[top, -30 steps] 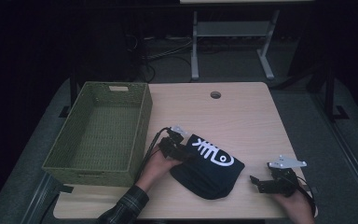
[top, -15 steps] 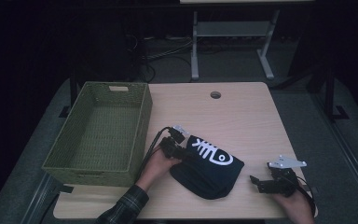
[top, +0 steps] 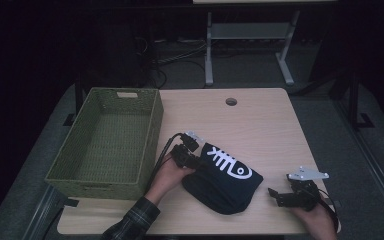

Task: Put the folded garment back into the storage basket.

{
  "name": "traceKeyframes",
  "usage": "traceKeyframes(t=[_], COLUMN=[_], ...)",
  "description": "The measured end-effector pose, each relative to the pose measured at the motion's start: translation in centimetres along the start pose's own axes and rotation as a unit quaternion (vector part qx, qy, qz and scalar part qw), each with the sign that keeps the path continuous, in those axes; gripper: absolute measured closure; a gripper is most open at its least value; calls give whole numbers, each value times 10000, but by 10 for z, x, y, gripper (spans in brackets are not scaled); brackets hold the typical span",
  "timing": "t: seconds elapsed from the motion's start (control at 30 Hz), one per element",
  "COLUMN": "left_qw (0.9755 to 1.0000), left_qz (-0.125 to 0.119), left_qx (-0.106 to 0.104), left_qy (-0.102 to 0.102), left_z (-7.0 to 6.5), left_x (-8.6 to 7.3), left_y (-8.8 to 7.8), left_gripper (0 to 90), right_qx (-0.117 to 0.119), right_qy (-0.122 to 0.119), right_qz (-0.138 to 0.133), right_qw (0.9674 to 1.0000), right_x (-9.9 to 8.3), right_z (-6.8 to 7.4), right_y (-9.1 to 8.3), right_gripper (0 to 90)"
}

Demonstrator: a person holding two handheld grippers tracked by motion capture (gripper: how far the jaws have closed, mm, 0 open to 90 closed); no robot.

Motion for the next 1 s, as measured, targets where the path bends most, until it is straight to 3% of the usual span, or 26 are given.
traceKeyframes(t=[0.5, 1.0], left_qw=[9997, 9993], left_qz=[-80, -169], left_qx=[-163, -67], left_qy=[149, 339], left_z=[-16, -22], left_x=[27, 43], left_y=[-43, -81], left_gripper=[706, 706], right_qx=[-2, -1], right_qy=[-5, 10], right_qz=[1, -6], right_qw=[10000, 10000], right_x=[0, 0], right_z=[0, 0], right_y=[0, 0], right_gripper=[118, 122])
Point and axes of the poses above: each handheld gripper's, and its own axes: y roughly forward along the jaws, x roughly out of its top, z roughly to its left, the point moved 7 cm from there along y, roughly forward along the jaws, and after that the axes turned 4 degrees about y, right-handed, at the moved point
